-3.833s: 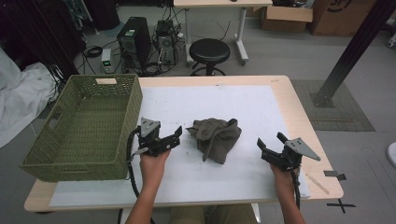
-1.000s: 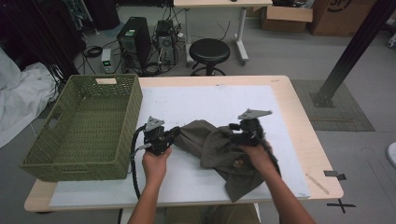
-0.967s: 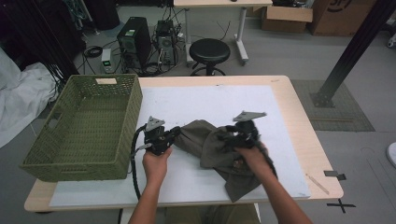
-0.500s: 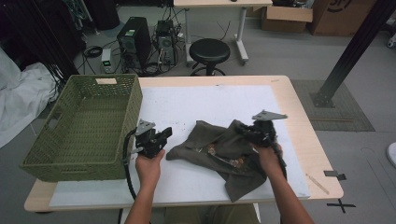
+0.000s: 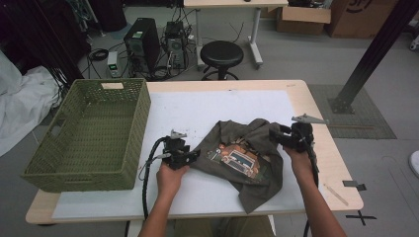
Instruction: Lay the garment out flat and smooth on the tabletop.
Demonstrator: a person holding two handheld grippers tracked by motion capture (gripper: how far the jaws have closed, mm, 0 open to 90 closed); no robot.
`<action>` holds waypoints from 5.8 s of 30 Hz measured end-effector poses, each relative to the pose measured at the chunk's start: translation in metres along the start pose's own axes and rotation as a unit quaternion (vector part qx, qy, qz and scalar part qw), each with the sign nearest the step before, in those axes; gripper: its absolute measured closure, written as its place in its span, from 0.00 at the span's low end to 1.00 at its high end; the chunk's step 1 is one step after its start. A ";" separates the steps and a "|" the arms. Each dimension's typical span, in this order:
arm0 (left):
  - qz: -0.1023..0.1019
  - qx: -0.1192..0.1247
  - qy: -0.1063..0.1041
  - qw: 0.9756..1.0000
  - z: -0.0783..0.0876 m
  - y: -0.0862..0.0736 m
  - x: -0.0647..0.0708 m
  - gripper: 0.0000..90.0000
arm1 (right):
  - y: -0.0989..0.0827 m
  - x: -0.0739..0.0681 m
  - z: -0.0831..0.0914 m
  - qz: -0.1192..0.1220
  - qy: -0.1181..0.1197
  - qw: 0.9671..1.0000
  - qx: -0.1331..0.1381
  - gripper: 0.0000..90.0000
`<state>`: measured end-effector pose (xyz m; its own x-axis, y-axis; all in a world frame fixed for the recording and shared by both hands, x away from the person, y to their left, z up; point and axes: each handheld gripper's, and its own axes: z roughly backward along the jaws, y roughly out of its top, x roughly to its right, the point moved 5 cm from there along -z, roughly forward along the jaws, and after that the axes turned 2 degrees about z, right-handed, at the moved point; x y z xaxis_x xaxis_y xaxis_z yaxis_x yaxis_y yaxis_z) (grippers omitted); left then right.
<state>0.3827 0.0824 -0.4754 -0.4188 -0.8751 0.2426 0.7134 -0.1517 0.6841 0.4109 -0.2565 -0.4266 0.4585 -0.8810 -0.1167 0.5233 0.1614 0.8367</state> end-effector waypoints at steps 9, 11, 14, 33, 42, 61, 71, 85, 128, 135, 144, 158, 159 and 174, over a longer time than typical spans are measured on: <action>-0.020 0.029 -0.018 0.999 0.018 -0.004 -0.004 0.99 | -0.056 -0.022 -0.008 0.051 0.013 0.993 -0.106 0.87; -0.009 0.050 -0.025 0.998 0.033 -0.003 -0.008 0.99 | -0.044 -0.016 -0.017 0.072 0.015 0.993 -0.094 0.92; -0.015 0.079 -0.006 0.997 0.056 -0.004 -0.013 0.99 | -0.014 -0.013 -0.036 0.090 0.019 0.994 -0.053 0.93; 0.009 0.059 0.035 0.998 0.039 -0.027 -0.032 0.59 | -0.031 -0.026 -0.012 0.028 -0.008 0.999 -0.038 0.55; -0.024 0.009 0.018 0.999 0.034 -0.033 -0.016 0.98 | -0.089 -0.073 0.022 0.072 -0.022 0.994 -0.076 0.90; -0.034 0.096 -0.122 0.987 0.136 -0.098 0.023 0.97 | -0.109 -0.079 0.161 0.080 0.079 0.993 -0.037 1.00; -0.040 0.096 -0.031 0.994 0.079 -0.051 0.022 0.64 | -0.103 -0.066 0.102 0.076 0.026 0.996 -0.032 0.67; -0.142 0.031 0.032 0.989 -0.027 0.025 0.058 0.58 | -0.029 -0.087 -0.045 0.173 -0.021 0.983 -0.063 0.94; -0.176 0.044 0.003 0.983 0.004 0.025 0.049 0.46 | -0.024 0.030 0.000 0.079 -0.086 0.986 -0.115 0.83; -0.224 0.036 0.000 0.974 -0.002 0.020 0.061 0.43 | -0.001 0.026 0.014 0.071 -0.076 0.993 -0.063 0.73; -0.239 0.036 0.011 0.970 0.001 0.011 0.060 0.51 | -0.012 0.028 0.009 0.063 -0.067 0.994 -0.067 0.71; -0.037 0.110 -0.010 0.993 0.015 0.041 0.014 0.93 | 0.000 0.046 -0.007 0.049 -0.035 0.997 -0.041 0.68; -0.034 0.106 -0.004 0.994 0.014 0.042 0.010 0.93 | 0.003 0.044 -0.013 0.062 -0.027 0.997 -0.046 0.67; -0.003 0.037 0.037 0.999 0.004 0.073 -0.039 0.94 | 0.007 0.011 -0.089 0.183 0.090 0.966 -0.162 0.98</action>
<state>0.4489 0.1074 -0.4321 -0.3777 -0.9066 0.1885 0.6671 -0.1252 0.7344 0.4834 -0.2254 -0.4690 0.7574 -0.6517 0.0391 0.4864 0.6032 0.6321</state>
